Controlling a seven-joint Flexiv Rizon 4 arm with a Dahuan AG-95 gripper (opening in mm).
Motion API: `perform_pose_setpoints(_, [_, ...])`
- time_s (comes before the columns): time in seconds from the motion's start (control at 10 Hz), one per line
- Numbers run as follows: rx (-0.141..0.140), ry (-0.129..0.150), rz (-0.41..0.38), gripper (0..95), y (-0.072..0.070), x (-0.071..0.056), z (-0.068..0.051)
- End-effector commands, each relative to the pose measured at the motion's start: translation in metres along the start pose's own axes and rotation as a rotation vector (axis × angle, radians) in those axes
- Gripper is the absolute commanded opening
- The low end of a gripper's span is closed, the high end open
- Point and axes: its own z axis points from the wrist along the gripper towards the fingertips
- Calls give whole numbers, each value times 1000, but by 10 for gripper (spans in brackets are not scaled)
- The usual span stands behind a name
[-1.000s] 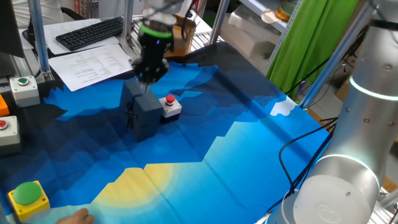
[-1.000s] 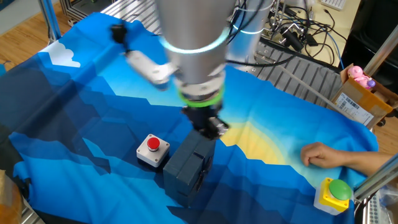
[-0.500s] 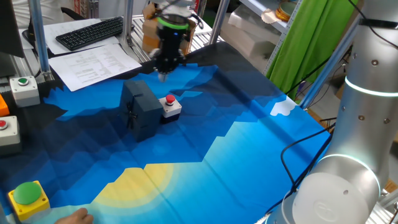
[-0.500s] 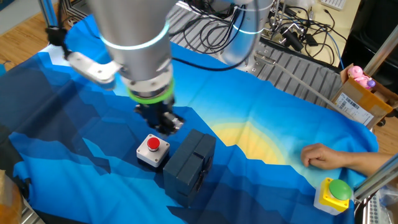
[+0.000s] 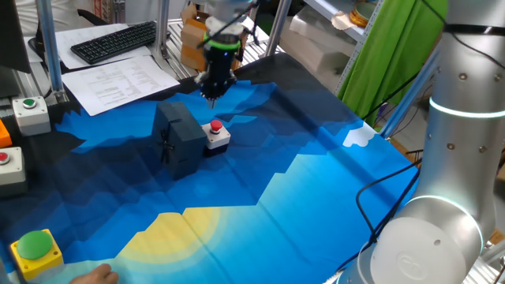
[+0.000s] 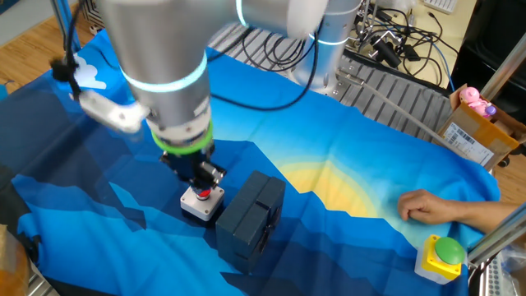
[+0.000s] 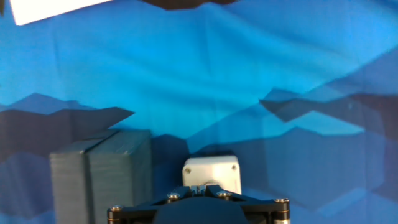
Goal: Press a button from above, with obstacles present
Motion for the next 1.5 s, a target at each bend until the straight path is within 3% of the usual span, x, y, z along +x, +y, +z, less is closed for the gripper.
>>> perform_pose_setpoints(0.1, [34,-8,-36,0,-7,8,20])
perform_pose_setpoints(0.3, [22,10,-53,0,-17,14,29])
perform_pose_setpoints(0.5, [6,33,-47,0,-18,17,26])
perform_pose_setpoints(1.5, [6,39,-40,0,-8,26,32])
